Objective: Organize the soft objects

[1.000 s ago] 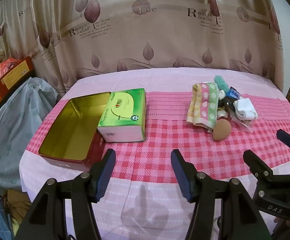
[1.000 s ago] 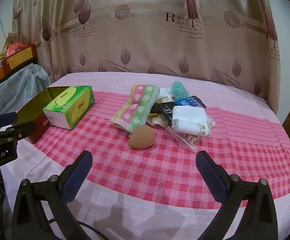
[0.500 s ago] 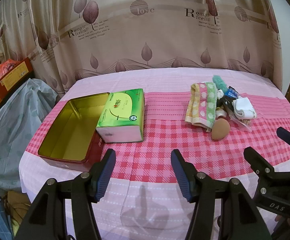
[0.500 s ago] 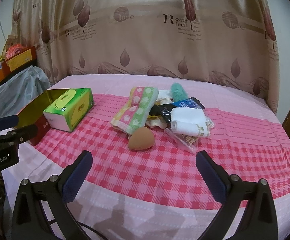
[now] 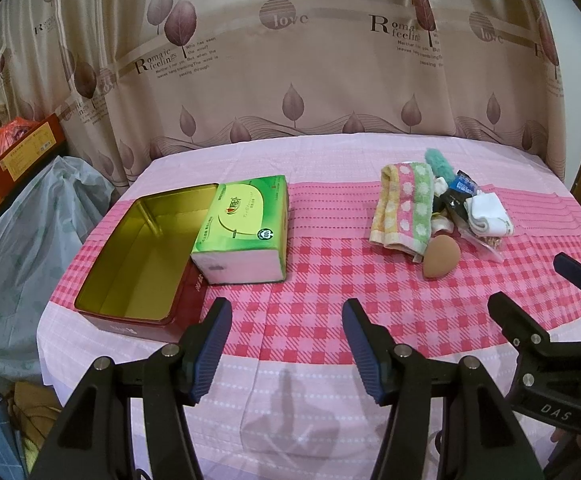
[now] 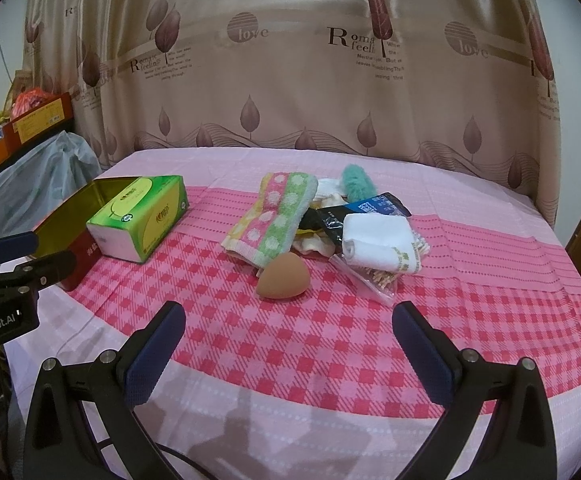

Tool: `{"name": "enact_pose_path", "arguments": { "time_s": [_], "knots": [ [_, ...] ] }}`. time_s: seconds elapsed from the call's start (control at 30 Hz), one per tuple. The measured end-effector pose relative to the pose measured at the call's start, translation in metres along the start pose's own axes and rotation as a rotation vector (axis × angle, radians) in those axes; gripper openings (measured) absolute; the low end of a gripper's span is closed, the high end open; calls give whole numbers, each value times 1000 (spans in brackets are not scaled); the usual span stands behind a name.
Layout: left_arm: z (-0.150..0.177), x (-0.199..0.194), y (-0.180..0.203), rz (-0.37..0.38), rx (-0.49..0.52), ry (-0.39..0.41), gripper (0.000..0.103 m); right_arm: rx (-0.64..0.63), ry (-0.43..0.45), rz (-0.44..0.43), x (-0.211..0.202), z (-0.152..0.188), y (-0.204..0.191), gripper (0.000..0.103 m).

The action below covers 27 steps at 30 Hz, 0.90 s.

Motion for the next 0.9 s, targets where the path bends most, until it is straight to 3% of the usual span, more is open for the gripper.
{"name": "enact_pose_path", "arguments": {
  "time_s": [0.9],
  "knots": [
    [3, 5, 0, 2, -1, -5, 59, -43, -14, -22, 7, 4, -11, 101]
  ]
}}
Point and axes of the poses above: each gripper's, at about its wrist camera, not at the fingertips, and x roughly the way its jaws point, y to its right, z to its underside, the point moved 6 cm from there along x, roughly the way its jaws point, and after that the axes turned 14 degrees about -y, right-handed, at the moved point
